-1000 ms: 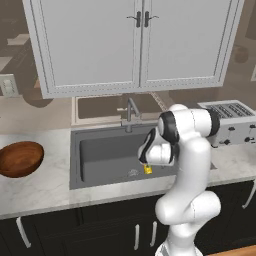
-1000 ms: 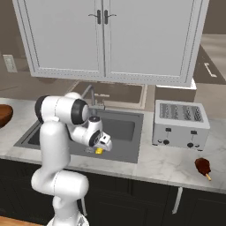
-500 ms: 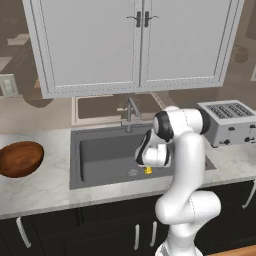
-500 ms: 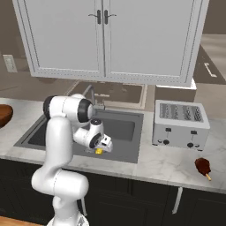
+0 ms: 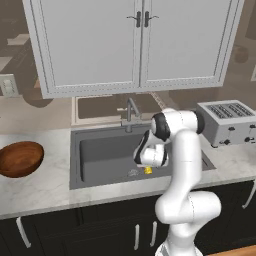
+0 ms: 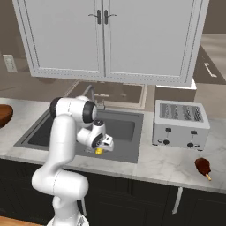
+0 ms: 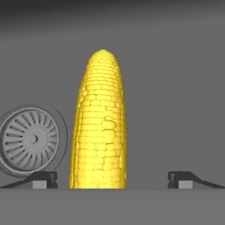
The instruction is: Pick the corn from the sink and place it in the bowl. Then pick the bowl and place it in the microwave. Then close the microwave door and press the start button.
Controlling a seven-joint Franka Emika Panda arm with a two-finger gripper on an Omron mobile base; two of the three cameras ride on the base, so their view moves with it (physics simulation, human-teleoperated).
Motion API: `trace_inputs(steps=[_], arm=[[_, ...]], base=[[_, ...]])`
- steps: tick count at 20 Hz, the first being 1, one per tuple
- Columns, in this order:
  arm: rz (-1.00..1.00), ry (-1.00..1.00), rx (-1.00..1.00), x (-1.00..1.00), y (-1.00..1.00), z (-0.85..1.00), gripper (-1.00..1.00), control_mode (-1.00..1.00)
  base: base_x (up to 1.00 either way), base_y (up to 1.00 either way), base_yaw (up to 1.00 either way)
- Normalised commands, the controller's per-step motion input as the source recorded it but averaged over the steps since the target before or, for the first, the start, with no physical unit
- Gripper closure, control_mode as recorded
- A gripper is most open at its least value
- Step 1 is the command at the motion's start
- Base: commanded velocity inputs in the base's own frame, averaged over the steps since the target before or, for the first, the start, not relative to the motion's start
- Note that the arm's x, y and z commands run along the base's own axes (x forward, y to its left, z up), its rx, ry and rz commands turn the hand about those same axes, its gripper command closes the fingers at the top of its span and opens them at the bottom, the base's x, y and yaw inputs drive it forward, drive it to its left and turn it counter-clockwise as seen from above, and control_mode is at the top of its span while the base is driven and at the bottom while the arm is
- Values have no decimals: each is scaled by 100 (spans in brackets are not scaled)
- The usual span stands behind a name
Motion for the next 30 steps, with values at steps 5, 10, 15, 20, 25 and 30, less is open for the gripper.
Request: trace_inputs(steps=[5, 10, 15, 20, 25, 30], arm=[[6, 0, 0, 41, 0, -32, -100, -100], [2, 0, 0, 27, 0, -25, 100, -100], [0, 1, 0, 0, 1, -1, 100, -100], [0, 1, 0, -4, -11, 44, 100, -100], [0, -1, -6, -1, -17, 100, 100, -100], [0, 0, -6, -1, -16, 100, 100, -100]], base=[[0, 0, 0], [0, 0, 0], [0, 0, 0], [0, 0, 0], [0, 0, 0], [0, 0, 0]])
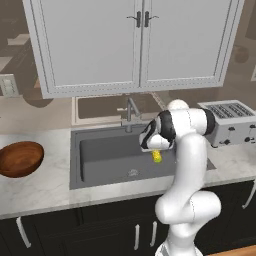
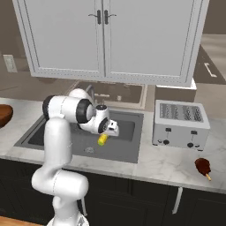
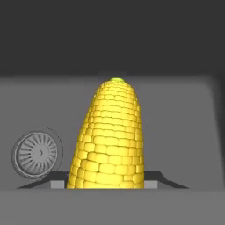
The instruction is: Pick the corn from the sink and place it in the bowl. Then pick the bowl and place it in the microwave. Then close the microwave door and press the start button.
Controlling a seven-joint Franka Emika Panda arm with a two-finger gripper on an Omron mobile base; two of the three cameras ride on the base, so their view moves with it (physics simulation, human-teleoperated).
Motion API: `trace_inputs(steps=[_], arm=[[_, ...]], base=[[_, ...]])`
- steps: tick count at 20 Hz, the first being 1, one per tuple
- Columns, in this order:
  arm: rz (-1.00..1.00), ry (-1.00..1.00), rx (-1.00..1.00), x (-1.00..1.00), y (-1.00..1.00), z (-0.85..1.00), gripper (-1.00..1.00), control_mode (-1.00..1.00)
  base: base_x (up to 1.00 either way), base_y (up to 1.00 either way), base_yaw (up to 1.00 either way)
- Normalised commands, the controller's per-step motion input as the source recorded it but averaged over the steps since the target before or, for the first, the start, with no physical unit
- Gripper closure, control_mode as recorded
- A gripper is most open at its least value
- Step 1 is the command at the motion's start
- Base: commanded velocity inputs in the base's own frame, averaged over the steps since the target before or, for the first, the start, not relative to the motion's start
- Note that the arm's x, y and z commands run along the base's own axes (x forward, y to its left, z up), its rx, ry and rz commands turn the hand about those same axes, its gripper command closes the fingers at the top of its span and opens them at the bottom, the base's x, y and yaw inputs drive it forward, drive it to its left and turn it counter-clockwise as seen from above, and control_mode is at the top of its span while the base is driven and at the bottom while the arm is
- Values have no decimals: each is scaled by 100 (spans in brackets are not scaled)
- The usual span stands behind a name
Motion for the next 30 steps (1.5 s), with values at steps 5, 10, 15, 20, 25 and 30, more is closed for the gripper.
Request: trace_inputs(steps=[5, 10, 15, 20, 25, 30], arm=[[1, -1, -4, -22, -12, 100, 100, -100], [11, -7, -10, -97, 0, 100, 100, -100], [17, -11, -15, -100, 3, 62, 100, -100], [29, -7, -24, -100, 36, 43, 100, -100], [32, -7, -15, -63, 43, 70, 100, -100], [29, 8, -10, -43, 90, 67, 100, -100]], base=[[0, 0, 0], [0, 0, 0], [0, 0, 0], [0, 0, 0], [0, 0, 0], [0, 0, 0]])
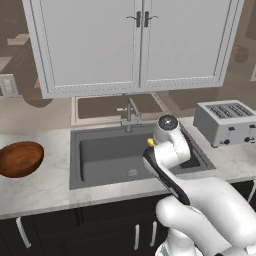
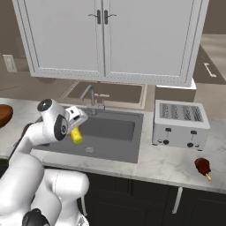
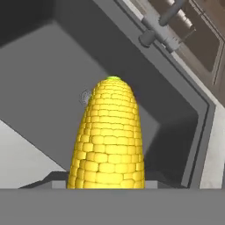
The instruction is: Pick the corn from the sink and place it in the bowl. Then pick the bowl and place it in the microwave. Then close the microwave door and press the start button.
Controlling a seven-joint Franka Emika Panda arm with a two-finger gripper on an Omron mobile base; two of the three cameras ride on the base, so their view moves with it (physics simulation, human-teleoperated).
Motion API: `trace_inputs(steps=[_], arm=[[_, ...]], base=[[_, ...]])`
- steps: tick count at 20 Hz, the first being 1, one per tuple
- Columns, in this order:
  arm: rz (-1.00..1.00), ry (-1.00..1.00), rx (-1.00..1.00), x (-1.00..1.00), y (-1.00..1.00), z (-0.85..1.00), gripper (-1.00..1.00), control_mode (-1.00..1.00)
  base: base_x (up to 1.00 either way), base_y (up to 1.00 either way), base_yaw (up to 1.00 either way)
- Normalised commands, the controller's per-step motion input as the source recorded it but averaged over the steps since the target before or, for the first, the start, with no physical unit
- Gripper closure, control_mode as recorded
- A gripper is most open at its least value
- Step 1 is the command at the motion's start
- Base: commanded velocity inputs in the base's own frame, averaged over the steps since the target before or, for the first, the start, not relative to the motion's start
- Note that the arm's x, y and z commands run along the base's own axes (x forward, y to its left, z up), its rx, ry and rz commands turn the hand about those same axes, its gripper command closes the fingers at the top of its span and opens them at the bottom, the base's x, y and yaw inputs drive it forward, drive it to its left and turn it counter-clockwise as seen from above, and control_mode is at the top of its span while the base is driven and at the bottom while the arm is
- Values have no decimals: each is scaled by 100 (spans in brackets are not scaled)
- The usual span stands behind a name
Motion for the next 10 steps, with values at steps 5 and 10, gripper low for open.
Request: trace_inputs(steps=[5, 10], arm=[[52, 10, -11, -27, 100, 26, 100, -100], [57, 9, -12, -4, 100, 18, 100, -100]], base=[[0, 0, 0], [0, 0, 0]])
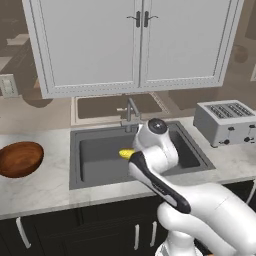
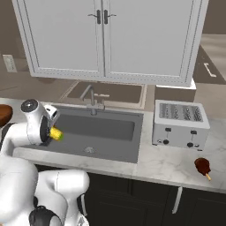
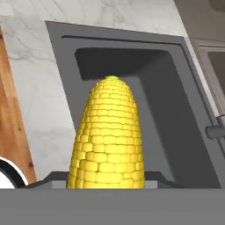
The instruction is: Pick the corn from the sink and place it in the bowl. Then pick the bowl and place it in the microwave. Then close the microwave door and press the start button.
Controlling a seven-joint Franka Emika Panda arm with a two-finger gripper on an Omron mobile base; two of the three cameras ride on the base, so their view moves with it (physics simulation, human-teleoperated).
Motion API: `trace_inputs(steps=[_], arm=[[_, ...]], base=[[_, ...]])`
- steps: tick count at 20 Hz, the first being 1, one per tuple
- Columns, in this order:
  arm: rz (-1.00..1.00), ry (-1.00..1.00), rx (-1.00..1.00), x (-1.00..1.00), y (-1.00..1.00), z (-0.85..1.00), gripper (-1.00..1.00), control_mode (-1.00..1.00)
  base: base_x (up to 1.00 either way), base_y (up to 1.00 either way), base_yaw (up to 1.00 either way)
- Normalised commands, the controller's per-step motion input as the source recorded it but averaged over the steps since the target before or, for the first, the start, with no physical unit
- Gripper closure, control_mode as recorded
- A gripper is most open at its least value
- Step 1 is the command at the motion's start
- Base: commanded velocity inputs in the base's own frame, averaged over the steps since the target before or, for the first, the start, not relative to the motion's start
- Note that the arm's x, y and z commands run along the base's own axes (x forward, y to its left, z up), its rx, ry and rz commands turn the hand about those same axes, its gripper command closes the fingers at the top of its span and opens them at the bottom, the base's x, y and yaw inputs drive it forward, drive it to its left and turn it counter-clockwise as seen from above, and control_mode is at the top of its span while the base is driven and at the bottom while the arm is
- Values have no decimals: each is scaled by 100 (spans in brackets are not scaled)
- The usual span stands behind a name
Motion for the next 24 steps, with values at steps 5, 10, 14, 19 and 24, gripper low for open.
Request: trace_inputs(steps=[5, 10, 14, 19, 24], arm=[[49, 6, -8, 14, 100, 13, 100, -100], [38, 3, -10, 40, 100, 26, 100, -100], [26, 1, -17, 15, 100, 37, 100, -100], [6, 1, -20, 6, 100, 34, 100, -100], [0, 4, -10, 24, 90, 20, 100, -100]], base=[[0, 0, 0], [0, 0, 0], [0, 0, 0], [0, 0, 0], [0, 0, 0]])
